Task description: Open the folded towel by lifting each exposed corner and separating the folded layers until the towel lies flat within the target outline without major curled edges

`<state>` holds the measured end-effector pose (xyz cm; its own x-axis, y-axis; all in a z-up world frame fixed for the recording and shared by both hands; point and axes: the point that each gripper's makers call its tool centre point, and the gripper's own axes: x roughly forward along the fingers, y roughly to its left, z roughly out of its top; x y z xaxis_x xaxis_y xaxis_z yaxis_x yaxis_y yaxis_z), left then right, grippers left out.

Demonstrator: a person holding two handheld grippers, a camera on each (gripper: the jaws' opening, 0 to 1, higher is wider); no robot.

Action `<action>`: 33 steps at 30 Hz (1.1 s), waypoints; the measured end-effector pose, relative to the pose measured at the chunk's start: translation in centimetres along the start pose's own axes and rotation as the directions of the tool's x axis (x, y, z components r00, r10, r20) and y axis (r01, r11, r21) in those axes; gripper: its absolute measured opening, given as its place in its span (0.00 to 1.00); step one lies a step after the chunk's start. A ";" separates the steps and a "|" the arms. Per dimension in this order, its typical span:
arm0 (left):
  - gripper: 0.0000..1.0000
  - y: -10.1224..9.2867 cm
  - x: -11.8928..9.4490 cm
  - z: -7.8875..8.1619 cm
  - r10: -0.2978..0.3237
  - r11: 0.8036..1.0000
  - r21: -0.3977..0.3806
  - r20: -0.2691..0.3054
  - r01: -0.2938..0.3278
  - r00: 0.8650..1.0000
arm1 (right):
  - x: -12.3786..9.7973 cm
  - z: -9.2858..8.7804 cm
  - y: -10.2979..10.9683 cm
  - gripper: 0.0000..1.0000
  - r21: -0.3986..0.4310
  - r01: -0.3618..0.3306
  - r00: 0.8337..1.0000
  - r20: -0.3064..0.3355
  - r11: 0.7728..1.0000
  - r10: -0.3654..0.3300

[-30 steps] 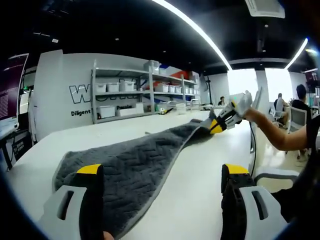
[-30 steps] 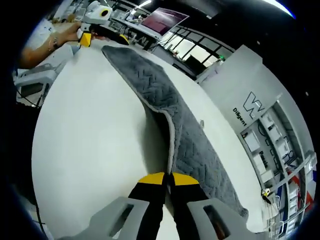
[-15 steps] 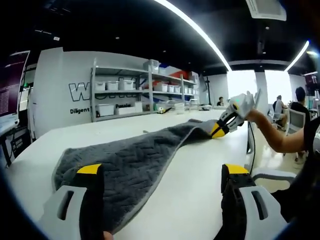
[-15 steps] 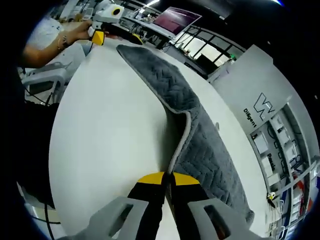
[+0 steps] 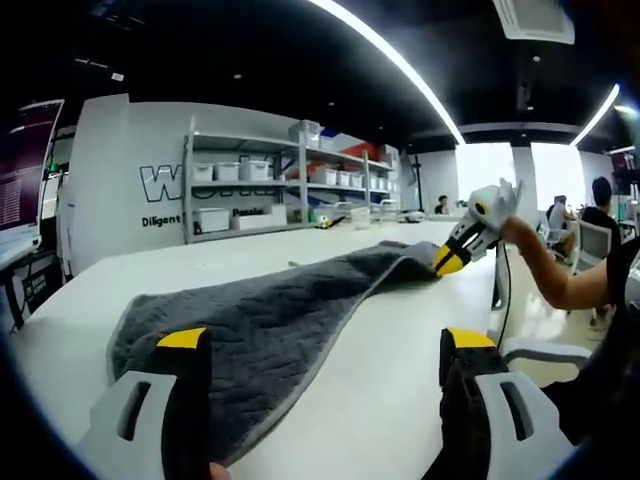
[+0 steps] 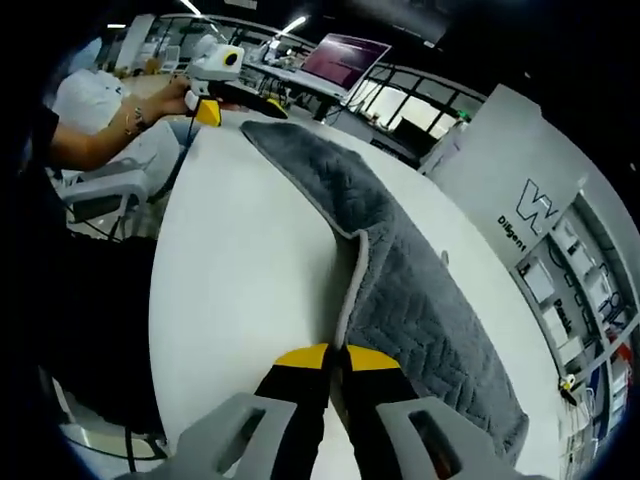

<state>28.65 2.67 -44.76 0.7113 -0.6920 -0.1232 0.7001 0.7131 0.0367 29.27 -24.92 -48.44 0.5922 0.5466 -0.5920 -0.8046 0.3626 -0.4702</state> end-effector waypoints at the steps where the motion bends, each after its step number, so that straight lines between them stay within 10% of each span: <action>1: 0.91 0.1 0.0 0.0 0.003 1.000 0.000 0.002 -0.003 1.000 | -0.1 -0.1 0.3 0.02 0.003 -0.009 1.000 -0.005 1.000 0.009; 13: 0.90 -0.5 0.2 -0.3 -0.025 1.000 0.000 -0.017 0.025 1.000 | -1.1 1.0 2.6 0.05 0.060 -0.111 0.992 0.072 0.992 0.106; 33: 0.76 0.1 0.0 -1.0 -0.007 1.000 0.000 -0.040 0.007 0.999 | -2.9 2.2 1.0 0.81 0.240 -0.024 0.984 0.176 0.971 -0.019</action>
<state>28.63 2.83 -45.75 0.7034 -0.6918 -0.1633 0.7050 0.7083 0.0360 26.67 -24.42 -45.74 0.5910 0.6639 -0.4582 -0.8052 0.5198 -0.2854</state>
